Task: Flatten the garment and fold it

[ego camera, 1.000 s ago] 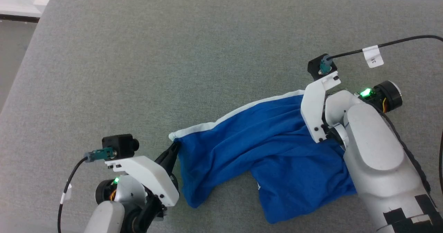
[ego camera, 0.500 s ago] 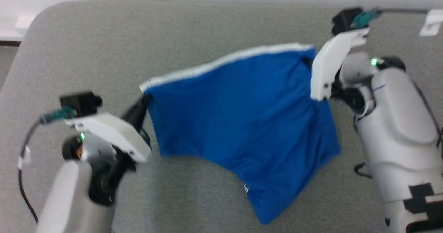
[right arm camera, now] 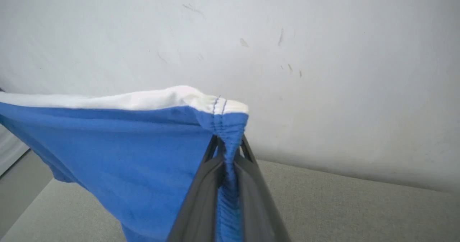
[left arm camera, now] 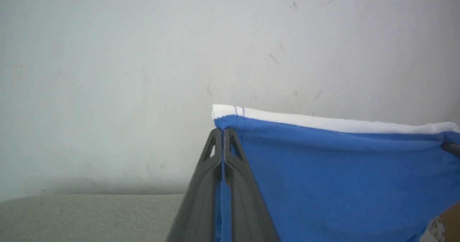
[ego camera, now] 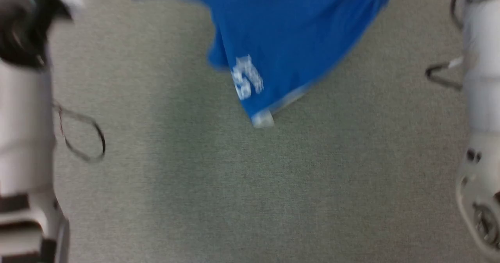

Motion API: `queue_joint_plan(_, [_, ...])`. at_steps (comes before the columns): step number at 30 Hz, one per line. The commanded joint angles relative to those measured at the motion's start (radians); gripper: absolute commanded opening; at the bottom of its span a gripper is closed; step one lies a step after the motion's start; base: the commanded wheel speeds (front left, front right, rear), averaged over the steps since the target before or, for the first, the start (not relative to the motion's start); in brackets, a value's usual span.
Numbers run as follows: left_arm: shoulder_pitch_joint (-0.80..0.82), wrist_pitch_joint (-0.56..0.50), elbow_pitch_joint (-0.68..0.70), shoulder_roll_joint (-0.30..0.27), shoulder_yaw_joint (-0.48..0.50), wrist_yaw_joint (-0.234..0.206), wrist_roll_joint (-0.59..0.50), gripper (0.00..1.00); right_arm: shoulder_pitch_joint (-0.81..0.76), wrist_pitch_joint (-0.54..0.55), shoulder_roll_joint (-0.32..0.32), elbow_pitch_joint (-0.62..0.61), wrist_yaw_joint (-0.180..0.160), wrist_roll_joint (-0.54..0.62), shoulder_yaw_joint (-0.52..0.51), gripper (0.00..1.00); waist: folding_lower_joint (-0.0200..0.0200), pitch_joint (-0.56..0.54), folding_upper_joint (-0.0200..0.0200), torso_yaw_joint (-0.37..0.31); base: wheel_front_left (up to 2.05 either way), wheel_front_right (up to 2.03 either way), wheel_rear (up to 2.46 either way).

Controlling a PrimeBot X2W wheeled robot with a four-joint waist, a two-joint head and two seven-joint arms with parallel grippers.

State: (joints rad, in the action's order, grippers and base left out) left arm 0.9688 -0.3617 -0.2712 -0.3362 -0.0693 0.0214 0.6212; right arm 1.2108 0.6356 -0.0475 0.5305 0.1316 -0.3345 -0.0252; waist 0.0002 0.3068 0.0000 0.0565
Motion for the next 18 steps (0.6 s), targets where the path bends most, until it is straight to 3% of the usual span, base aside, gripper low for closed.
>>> queue_joint_plan(1, [0.098, 0.012, -0.051, -0.01, 0.01, -0.009, -0.011, 0.0, 0.084, -0.044, -0.003, 0.038, -0.001, -0.027, -0.018, 0.0, -0.0002, 0.089, 0.0, -0.05, 0.0, 0.0, 0.0])
queue_joint_plan(10, [0.41, 0.205, -0.184, -0.08, -0.009, 0.009, -0.133, 0.0, 0.397, -0.325, -0.003, 0.208, -0.001, -0.055, 0.017, 0.0, -0.0002, 0.176, 0.0, -0.105, 0.0, 0.0, 0.0])
queue_joint_plan(18, [0.483, 0.352, -0.296, -0.088, -0.011, 0.046, -0.147, 0.0, 0.47, -0.473, -0.003, 0.347, -0.001, -0.101, 0.092, 0.0, -0.0002, 0.217, 0.0, -0.114, 0.0, 0.0, 0.0])
